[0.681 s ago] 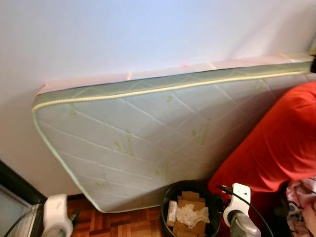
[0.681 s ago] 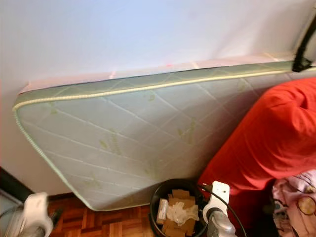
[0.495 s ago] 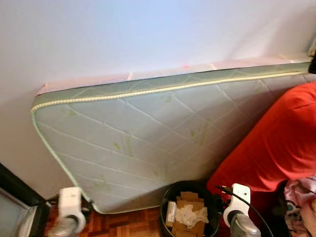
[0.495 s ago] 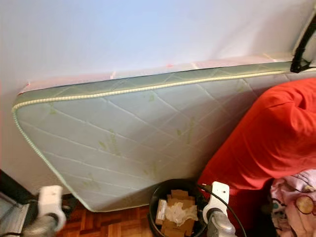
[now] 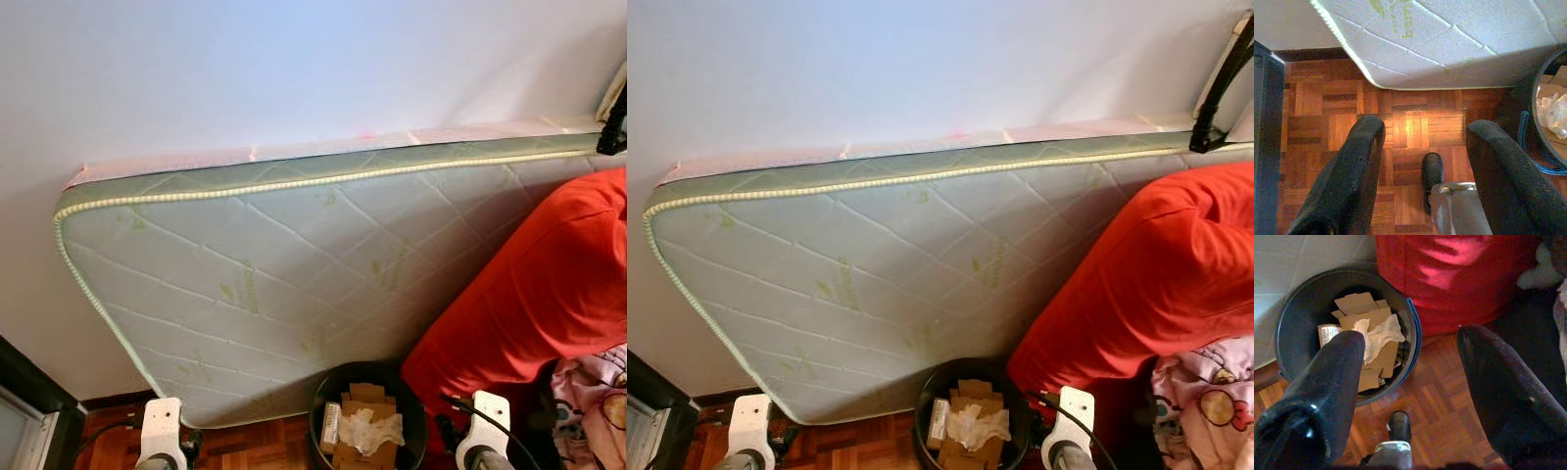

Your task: Clean up the room

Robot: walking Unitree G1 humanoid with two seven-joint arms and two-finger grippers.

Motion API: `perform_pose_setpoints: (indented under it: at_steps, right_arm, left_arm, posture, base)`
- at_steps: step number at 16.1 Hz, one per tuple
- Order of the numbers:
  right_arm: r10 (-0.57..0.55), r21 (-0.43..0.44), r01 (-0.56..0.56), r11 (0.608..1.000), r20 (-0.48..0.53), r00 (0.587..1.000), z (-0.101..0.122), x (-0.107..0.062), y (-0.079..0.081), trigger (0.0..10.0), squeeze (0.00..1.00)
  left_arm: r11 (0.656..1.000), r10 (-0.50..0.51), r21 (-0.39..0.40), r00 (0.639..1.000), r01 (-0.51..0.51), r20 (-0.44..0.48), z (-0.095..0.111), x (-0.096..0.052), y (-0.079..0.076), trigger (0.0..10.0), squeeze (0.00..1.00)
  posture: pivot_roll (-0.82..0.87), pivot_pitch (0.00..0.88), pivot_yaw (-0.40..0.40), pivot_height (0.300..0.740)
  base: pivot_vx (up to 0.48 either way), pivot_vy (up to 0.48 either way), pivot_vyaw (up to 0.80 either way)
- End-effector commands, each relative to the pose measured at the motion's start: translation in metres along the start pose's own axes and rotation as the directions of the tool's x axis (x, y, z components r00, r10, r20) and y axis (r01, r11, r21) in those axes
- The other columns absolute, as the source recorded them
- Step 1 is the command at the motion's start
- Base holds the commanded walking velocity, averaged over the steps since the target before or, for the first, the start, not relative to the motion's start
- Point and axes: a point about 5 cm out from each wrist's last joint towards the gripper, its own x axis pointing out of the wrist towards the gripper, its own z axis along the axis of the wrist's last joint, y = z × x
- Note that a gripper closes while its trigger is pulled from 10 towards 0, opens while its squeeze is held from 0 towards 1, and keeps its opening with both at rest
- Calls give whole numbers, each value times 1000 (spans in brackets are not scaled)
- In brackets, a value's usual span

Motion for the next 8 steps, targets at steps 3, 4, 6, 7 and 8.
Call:
perform_pose_setpoints:
  at_steps: [3, 4, 6, 7, 8]
  right_arm:
    - [-10, -2, 10, 1000, -28, 1000, -7, -2, -6, 10000, 0]
    - [-6, -3, 6, 1000, -34, 999, -9, -2, -5, 10000, 0]
    - [8, -12, -9, 1000, -46, 999, -14, -3, -3, 10000, 0]
    - [15, -23, -16, 1000, -54, 998, -16, -4, -2, 10000, 0]
    - [18, -30, -20, 999, -59, 998, -17, -4, -2, 10000, 0]
  left_arm:
    - [1000, -7, -7, 1000, 7, -8, 0, 1, -8, 10000, 0]
    - [1000, -8, -7, 1000, 8, -5, 0, 1, -9, 10000, 0]
    - [1000, -8, -7, 1000, 8, -12, -5, 0, -11, 10000, 0]
    - [1000, -4, -7, 1000, 4, -21, -8, -1, -10, 10000, 0]
    - [1000, 0, -10, 1000, 0, -29, -11, -2, -10, 10000, 0]
  posture:
    - [61, 0, -47, 740]
    - [61, 0, -47, 740]
    - [60, 0, -48, 740]
    - [60, 0, -47, 740]
    - [61, 0, -48, 740]
  base:
    - [0, 0, 0]
    - [0, 0, -638]
    - [0, 0, -697]
    - [0, 0, -669]
    - [0, 0, -669]
